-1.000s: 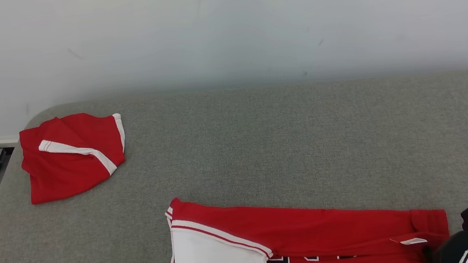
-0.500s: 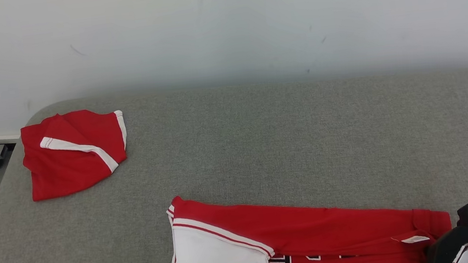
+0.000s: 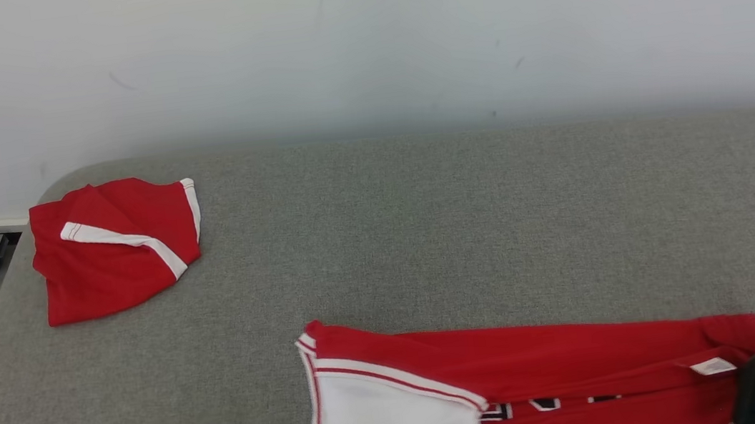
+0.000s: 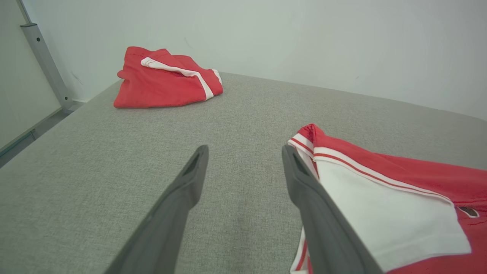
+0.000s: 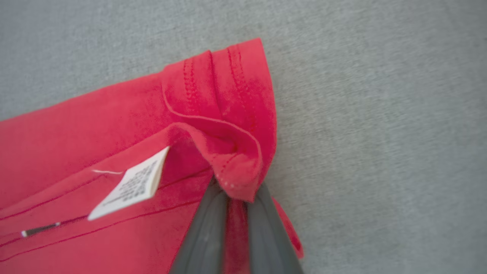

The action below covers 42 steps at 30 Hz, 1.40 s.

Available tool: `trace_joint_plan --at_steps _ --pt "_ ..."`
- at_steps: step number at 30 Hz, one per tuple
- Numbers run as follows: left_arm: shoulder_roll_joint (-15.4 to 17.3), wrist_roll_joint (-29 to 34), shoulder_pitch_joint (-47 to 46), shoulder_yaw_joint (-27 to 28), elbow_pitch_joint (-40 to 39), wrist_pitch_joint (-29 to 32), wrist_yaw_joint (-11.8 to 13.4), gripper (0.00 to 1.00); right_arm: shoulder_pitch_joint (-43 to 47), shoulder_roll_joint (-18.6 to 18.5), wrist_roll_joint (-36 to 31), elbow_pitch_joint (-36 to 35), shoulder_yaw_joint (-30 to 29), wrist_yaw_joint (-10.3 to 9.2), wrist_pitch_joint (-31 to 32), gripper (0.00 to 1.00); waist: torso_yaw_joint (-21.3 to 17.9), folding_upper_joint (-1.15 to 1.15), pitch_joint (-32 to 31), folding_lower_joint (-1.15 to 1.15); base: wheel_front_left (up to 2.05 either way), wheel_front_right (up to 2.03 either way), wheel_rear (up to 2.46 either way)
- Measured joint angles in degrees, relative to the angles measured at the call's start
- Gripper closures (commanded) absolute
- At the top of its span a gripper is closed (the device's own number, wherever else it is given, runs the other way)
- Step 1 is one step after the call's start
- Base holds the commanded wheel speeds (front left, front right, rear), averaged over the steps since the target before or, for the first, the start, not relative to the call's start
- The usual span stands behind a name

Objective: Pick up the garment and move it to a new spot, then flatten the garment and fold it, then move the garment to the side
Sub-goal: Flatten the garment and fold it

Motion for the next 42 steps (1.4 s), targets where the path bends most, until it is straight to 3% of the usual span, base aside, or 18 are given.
trace_joint_plan --at_steps 12,17,21,27,32,42 --pt "0.32 0.02 0.62 -0.38 -0.96 0.51 0.00 0.00 -1.21 -10.38 -4.26 0.38 -11.34 -0.07 -0.08 1.00 -1.22 0.00 0.40 0.00 0.00 0.00 0.00" --pt "-0.31 0.02 0.64 -0.99 -0.80 0.57 0.01 0.00 -2.26 -13.03 -7.58 -3.56 -9.90 -0.08 0.60 1.00 -1.79 0.00 0.60 0.00 0.00 0.00 0.00" --pt "-1.07 0.01 0.61 -1.52 -0.16 0.57 0.04 0.00 -1.66 -10.91 -7.70 -8.05 -6.14 -0.07 1.74 1.00 -2.09 0.00 0.13 0.00 0.00 0.00 0.00" --pt "-1.86 0.00 0.70 -1.72 0.55 0.56 0.07 0.00 4.31 -3.63 -6.32 -17.75 0.08 3.27 5.23 1.00 -3.06 0.00 -1.10 0.00 0.00 0.00 0.00" --pt "-1.94 -0.05 0.70 -1.97 0.78 0.57 0.07 0.00 6.25 -1.44 -5.58 -24.57 3.67 4.56 7.15 1.00 -3.76 0.00 -1.54 0.00 0.00 0.00 0.00" --pt "-1.94 -0.05 -0.08 -2.18 1.30 0.57 -0.01 0.00 1.57 3.37 -5.03 -29.13 12.46 7.12 12.30 1.00 -3.73 0.00 -1.58 0.00 0.00 0.00 0.00"
